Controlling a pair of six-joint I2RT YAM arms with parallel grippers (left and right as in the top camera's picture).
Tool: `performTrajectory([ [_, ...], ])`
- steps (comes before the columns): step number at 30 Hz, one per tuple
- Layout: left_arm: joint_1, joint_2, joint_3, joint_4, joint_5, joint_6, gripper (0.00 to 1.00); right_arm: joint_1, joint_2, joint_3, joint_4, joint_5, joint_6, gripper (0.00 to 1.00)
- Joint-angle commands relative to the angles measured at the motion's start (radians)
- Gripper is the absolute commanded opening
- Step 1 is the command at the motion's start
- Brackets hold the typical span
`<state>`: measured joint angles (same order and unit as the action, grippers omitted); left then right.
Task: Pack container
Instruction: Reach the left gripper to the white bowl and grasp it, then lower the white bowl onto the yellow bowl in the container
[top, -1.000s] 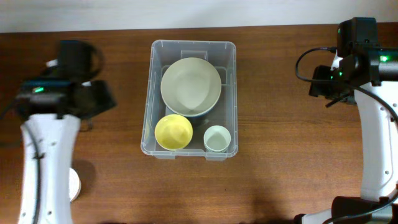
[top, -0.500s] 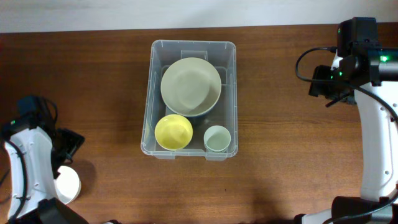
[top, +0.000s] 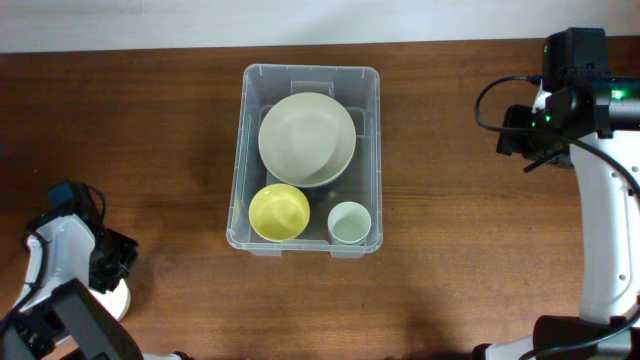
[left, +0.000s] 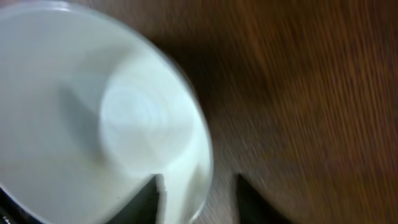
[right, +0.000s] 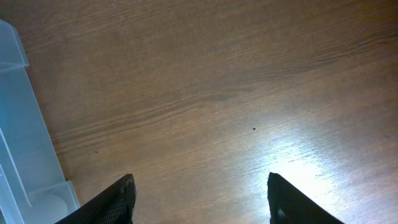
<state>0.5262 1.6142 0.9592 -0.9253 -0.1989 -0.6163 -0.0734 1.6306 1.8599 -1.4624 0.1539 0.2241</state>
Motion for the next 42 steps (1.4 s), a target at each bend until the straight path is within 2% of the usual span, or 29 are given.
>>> performTrajectory([
  [1,0.005,0.009,-0.006,0.013,-0.041,0.003,0.12,-0.007,-0.020,-0.005,-0.001,0.015,-0.009,0.63],
  [8,0.005,0.009,-0.006,0.013,-0.041,0.003,0.01,-0.007,-0.020,-0.005,0.000,0.016,-0.010,0.63],
  [12,-0.003,0.005,0.016,0.006,-0.005,0.042,0.01,-0.007,-0.020,-0.005,0.000,0.015,-0.009,0.63],
  [17,-0.084,-0.050,0.148,-0.095,0.012,0.045,0.01,-0.007,-0.020,-0.005,0.000,0.016,-0.009,0.63],
  [23,-0.321,-0.153,0.441,-0.240,0.011,0.058,0.01,-0.007,-0.020,-0.005,0.000,0.016,-0.009,0.63],
  [28,-0.566,-0.157,0.650,-0.298,0.011,0.058,0.01,-0.007,-0.020,-0.005,0.000,0.016,-0.010,0.63],
  [36,-0.937,-0.117,0.684,-0.274,0.018,0.057,0.01,-0.007,-0.020,-0.005,0.000,0.015,-0.009,0.63],
  [42,-1.099,0.001,0.682,-0.292,0.055,0.076,0.00,-0.007,-0.020,-0.005,0.000,0.015,-0.009,0.63],
])
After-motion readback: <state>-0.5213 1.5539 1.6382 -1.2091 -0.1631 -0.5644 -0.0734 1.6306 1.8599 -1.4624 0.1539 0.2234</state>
